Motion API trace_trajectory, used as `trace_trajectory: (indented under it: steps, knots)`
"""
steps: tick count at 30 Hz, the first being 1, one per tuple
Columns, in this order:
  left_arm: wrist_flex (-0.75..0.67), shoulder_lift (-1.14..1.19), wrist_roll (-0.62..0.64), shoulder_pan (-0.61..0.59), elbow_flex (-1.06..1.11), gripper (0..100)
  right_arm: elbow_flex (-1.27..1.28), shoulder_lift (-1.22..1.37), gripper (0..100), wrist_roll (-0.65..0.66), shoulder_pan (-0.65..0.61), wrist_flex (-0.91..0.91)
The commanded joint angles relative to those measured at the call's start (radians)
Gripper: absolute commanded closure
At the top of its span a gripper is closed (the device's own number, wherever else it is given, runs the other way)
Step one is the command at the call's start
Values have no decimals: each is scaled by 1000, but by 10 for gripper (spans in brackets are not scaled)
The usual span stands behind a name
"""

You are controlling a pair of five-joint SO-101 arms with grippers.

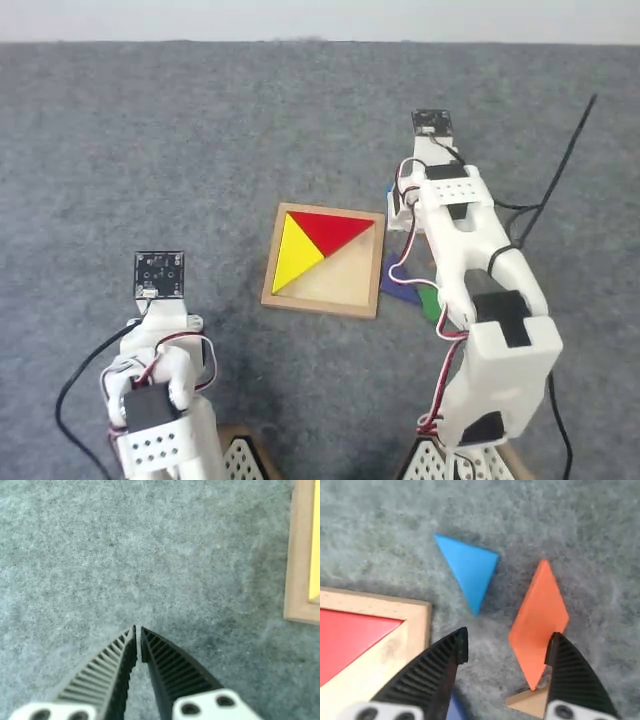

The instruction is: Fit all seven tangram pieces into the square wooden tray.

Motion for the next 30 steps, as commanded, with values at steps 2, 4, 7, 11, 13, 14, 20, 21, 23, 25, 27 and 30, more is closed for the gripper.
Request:
trace_trajectory:
  steps: [2,4,7,11,13,14,20,21,23,25,27,30]
  knots:
    - [5,-18,-9,-3,-8,985,-49,21,745,12,25,-21]
    - [5,-18,-9,-3,-8,985,-49,28,745,12,25,-15]
    - [5,-18,-9,-3,-8,985,-46,28,745,8,36,-13]
    - [5,-18,-9,-3,-8,985,-46,27,745,5,97,-13]
    - [5,-18,-9,-3,-8,985,-48,22,745,3,133,-16]
    - [5,-18,-9,-3,-8,985,-48,22,745,3,147,-19]
    - [5,-18,-9,-3,-8,985,-48,21,745,3,154,-16]
    - [5,-18,-9,-3,-8,985,-48,21,745,3,151,-15]
    - [5,-18,-9,-3,-8,985,-48,16,745,5,148,-13]
    - [5,-18,-9,-3,-8,985,-48,-10,745,5,145,-13]
    - [5,-18,-9,-3,-8,985,-48,-53,745,8,131,-13]
    - [5,-18,-9,-3,-8,985,-41,-99,745,11,102,-13]
